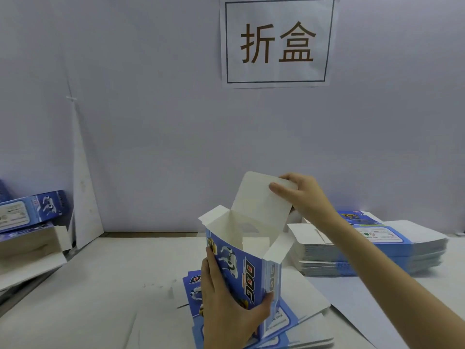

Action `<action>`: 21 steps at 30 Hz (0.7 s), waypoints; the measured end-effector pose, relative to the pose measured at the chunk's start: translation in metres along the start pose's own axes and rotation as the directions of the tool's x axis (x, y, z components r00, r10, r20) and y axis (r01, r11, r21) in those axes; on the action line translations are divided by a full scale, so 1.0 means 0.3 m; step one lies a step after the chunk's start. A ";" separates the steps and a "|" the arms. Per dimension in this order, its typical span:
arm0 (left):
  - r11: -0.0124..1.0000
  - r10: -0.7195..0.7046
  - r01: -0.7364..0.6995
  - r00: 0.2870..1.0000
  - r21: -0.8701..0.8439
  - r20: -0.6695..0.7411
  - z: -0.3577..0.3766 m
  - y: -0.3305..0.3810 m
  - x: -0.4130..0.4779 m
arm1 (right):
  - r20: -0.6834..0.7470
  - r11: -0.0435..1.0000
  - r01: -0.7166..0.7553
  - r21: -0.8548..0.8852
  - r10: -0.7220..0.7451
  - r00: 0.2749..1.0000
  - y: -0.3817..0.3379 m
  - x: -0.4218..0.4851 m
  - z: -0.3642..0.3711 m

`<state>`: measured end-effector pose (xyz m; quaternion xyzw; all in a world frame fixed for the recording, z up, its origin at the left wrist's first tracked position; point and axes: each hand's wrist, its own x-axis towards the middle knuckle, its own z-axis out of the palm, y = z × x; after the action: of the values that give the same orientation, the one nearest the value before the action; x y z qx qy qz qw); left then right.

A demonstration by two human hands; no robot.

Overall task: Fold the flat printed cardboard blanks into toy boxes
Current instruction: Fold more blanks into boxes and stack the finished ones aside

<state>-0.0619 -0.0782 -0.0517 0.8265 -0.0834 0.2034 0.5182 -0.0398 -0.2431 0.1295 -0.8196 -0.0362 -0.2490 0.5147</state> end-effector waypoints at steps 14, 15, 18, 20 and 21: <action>0.998 0.028 -0.026 0.998 -0.050 0.055 -0.004 -0.002 0.005 | 0.176 0.670 -0.594 0.445 0.585 0.792 0.194 -0.059 0.063; 0.999 0.027 -0.025 0.998 -0.049 0.059 -0.006 -0.007 0.006 | 0.094 0.784 -0.496 0.373 0.500 0.861 0.183 -0.047 0.057; 0.999 0.032 -0.029 0.997 -0.039 0.077 -0.005 -0.012 0.010 | -0.054 0.968 -0.211 0.136 0.220 0.974 0.148 -0.023 0.028; 0.998 0.034 -0.030 0.997 -0.050 0.071 -0.002 -0.013 0.010 | -0.098 0.992 -0.100 0.074 0.107 0.989 0.129 -0.016 0.010; 0.997 0.037 -0.033 0.997 -0.063 0.061 0.001 -0.014 0.011 | -0.117 0.996 -0.058 0.068 0.065 0.991 0.122 -0.015 0.005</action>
<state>-0.0576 -0.0764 -0.0538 0.8143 -0.1202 0.1842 0.5372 -0.0317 -0.2581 0.0967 -0.7871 0.0118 -0.2801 0.5494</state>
